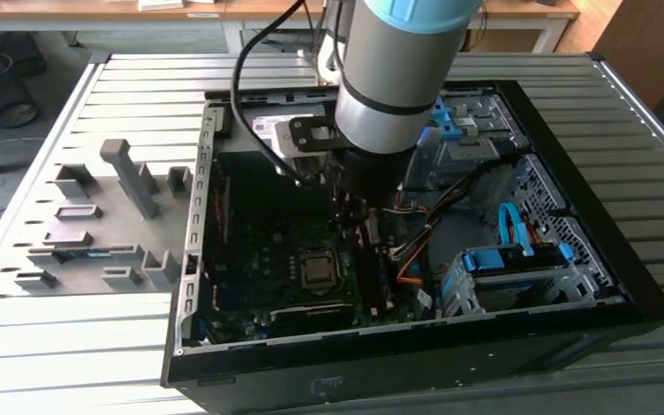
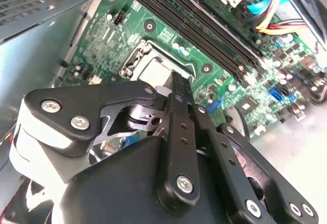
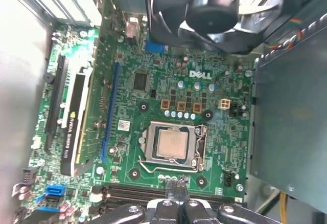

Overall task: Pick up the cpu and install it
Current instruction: 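Install the first cpu locking lever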

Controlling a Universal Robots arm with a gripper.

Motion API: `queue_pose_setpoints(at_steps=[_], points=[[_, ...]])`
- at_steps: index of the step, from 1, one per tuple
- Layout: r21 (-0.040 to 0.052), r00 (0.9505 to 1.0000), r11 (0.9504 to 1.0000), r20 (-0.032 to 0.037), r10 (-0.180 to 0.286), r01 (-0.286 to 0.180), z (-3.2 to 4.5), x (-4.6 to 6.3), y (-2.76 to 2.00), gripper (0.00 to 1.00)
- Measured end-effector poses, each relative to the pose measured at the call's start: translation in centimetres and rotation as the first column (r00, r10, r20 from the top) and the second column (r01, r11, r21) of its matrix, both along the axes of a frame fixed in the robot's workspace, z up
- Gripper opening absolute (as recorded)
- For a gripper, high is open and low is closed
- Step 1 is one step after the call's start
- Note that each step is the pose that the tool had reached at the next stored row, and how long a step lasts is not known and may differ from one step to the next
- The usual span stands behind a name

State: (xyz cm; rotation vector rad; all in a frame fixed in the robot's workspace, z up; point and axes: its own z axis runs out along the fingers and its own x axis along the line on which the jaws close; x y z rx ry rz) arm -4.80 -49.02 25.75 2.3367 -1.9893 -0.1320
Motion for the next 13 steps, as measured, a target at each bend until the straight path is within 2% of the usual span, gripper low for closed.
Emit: queue_pose_setpoints(at_steps=[3,5,13], points=[[0.0001,1.0000,1.0000,0.0001,0.000,0.000,0.96,0.0,0.00,0.10],[-0.0001,1.0000,1.0000,0.0000,0.000,0.000,1.34,0.0,0.00,0.10],[0.0001,1.0000,1.0000,0.0001,0.000,0.000,1.46,0.0,0.00,0.10]])
